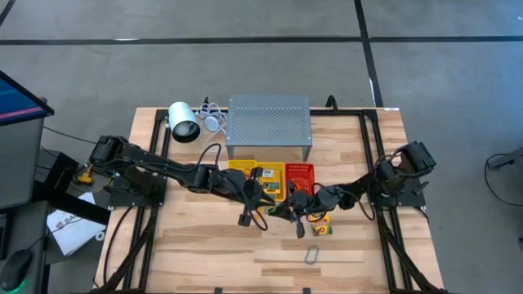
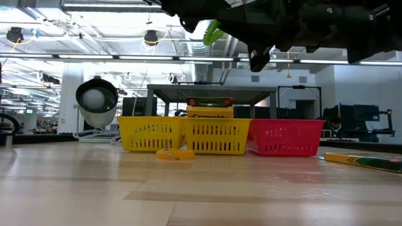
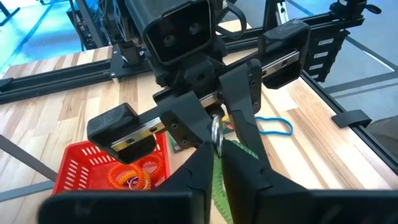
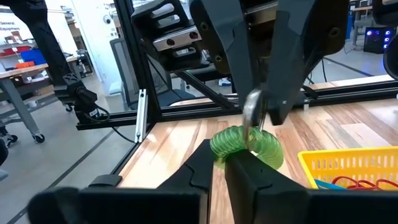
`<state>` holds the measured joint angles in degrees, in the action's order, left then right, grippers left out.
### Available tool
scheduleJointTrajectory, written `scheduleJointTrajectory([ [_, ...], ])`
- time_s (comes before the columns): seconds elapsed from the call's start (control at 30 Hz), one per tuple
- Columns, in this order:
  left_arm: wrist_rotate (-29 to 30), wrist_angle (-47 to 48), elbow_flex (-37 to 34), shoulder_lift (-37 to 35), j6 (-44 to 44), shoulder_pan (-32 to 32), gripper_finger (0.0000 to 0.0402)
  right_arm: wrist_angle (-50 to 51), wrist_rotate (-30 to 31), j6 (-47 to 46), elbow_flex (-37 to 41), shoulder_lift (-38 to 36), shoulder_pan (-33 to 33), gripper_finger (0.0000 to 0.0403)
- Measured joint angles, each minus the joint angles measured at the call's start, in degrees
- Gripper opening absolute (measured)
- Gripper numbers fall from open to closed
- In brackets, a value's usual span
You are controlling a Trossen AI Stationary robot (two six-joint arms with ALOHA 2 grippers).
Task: Pick & Place Office Desk Supplies
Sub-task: Put the green spring keychain into the red basket
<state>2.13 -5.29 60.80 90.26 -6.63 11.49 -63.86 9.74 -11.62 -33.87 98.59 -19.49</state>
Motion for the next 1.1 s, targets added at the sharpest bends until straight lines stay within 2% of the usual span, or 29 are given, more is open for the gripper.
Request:
scheduleJointTrajectory([
  [0.37,0.02,-0.88,-0.05,-2.32,0.0,0.0,0.0141,0.0,-0.7,0.02,-0.02,0.0,0.0,0.002],
  [0.57,0.15,3.35,-0.02,-6.73,0.63,0.0,0.0174,4.48,-1.11,0.99,-0.04,-3.66,-0.05,0.0015],
  [0.77,0.28,7.47,-0.94,-10.38,2.93,0.24,0.0179,21.64,-0.29,3.66,-0.04,-14.87,-0.07,0.0017],
  [1.1,0.23,6.26,-10.28,-14.22,9.98,2.08,0.0176,55.56,9.2,4.65,-0.04,-35.97,0.42,0.0015],
])
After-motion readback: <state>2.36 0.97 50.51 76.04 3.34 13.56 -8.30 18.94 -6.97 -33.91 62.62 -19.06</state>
